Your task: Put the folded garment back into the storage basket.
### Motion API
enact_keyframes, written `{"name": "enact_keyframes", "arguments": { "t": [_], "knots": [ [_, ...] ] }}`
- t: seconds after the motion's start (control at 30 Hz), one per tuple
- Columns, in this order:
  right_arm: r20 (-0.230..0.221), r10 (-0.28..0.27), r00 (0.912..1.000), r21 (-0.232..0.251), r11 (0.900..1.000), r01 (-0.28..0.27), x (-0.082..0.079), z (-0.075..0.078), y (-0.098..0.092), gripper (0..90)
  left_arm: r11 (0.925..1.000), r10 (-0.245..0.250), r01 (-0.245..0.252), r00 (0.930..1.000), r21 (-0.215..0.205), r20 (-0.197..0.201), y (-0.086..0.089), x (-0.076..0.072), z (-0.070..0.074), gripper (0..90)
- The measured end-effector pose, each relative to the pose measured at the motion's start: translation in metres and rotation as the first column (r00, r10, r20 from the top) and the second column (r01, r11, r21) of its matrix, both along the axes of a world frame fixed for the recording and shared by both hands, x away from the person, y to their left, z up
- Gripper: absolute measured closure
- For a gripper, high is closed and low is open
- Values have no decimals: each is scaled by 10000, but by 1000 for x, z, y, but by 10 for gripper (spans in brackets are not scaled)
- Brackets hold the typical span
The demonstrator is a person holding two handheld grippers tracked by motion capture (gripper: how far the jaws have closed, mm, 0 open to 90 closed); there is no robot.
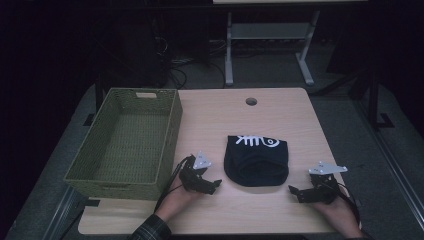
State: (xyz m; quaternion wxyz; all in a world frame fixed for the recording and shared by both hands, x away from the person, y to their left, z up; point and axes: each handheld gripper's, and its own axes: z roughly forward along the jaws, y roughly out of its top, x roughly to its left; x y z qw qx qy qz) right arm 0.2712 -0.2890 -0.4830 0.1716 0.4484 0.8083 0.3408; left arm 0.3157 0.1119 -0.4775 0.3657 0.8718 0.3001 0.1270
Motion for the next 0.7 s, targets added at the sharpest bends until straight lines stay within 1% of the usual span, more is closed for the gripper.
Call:
{"name": "enact_keyframes", "arguments": {
  "t": [0.1, 0.13, 0.17, 0.2, 0.23, 0.27, 0.3, 0.33, 0.37, 0.4, 0.43, 0.47, 0.5, 0.53, 0.6, 0.63, 0.67, 0.7],
  "knots": [
    [66, 59, 10000, 52, 10000, -60, 0, 0, -1, 66, 10000, -4, 4, 10000, 7, 2, 0, 0, 0, 123],
    [66, 59, 10000, 52, 10000, -60, 0, 0, -1, 66, 10000, -9, 9, 10000, 9, 5, 0, 0, 0, 123],
    [51, 71, 10000, 47, 10000, -72, 0, 1, -2, 109, 10000, -23, 23, 10000, -1, 4, 0, 0, 0, 123],
    [82, 121, 9999, 77, 9999, -122, 0, 4, -4, 196, 10000, -25, 25, 10000, 4, 1, 0, 0, 0, 123],
    [82, 121, 9999, 77, 9999, -122, 0, 4, -4, 196, 10000, -30, 30, 10000, -1, 6, 0, 0, 0, 123],
    [-74, 27, 10000, 196, 9998, -26, 1, 6, -6, 250, 10000, -42, 42, 10000, -7, 9, 0, 0, 0, 123],
    [-89, 34, 10000, 281, 9996, -31, 1, 7, -7, 281, 10000, -47, 47, 10000, -3, 8, 0, 0, 0, 123],
    [-89, 34, 10000, 281, 9996, -31, 1, 7, -7, 281, 10000, -47, 47, 10000, -3, 8, 0, 0, 0, 123],
    [-33, 12, 10000, 319, 9995, -11, 1, 9, -8, 312, 10000, -80, 80, 10000, -8, 10, 0, 1, 0, 123],
    [-49, -13, 10000, 523, 9986, 16, 3, 15, -11, 429, 9999, -111, 111, 9999, -5, 16, 1, 1, 0, 123],
    [-49, -13, 10000, 523, 9986, 16, 3, 15, -11, 429, 9999, -111, 111, 9999, -5, 16, 1, 1, 0, 123],
    [-27, 50, 10000, 590, 9982, -48, 4, 17, -11, 469, 9999, -135, 135, 9999, -6, 14, 1, 1, 0, 123],
    [72, 37, 10000, 756, 9971, -42, 7, 24, -12, 591, 9999, -146, 146, 9999, 20, 19, 2, 1, 0, 123],
    [72, 37, 10000, 756, 9971, -42, 7, 24, -12, 591, 9999, -146, 146, 9999, 20, 19, 2, 1, 0, 124],
    [162, 147, 9998, 777, 9969, -159, 11, 29, -12, 683, 9999, -106, 106, 9999, 85, -33, 2, 0, 1, 124],
    [141, 227, 9996, 849, 9961, -238, 14, 32, -10, 751, 9999, -97, 98, 9999, 113, -64, 2, 0, 1, 125],
    [141, 227, 9996, 849, 9961, -238, 14, 32, -10, 751, 9998, -89, 91, 9999, 177, -105, 2, 0, 2, 125],
    [121, 264, 9996, 870, 9958, -274, 16, 33, -9, 787, 9998, -64, 66, 9999, 192, -101, 2, 0, 2, 125]
  ]
}}
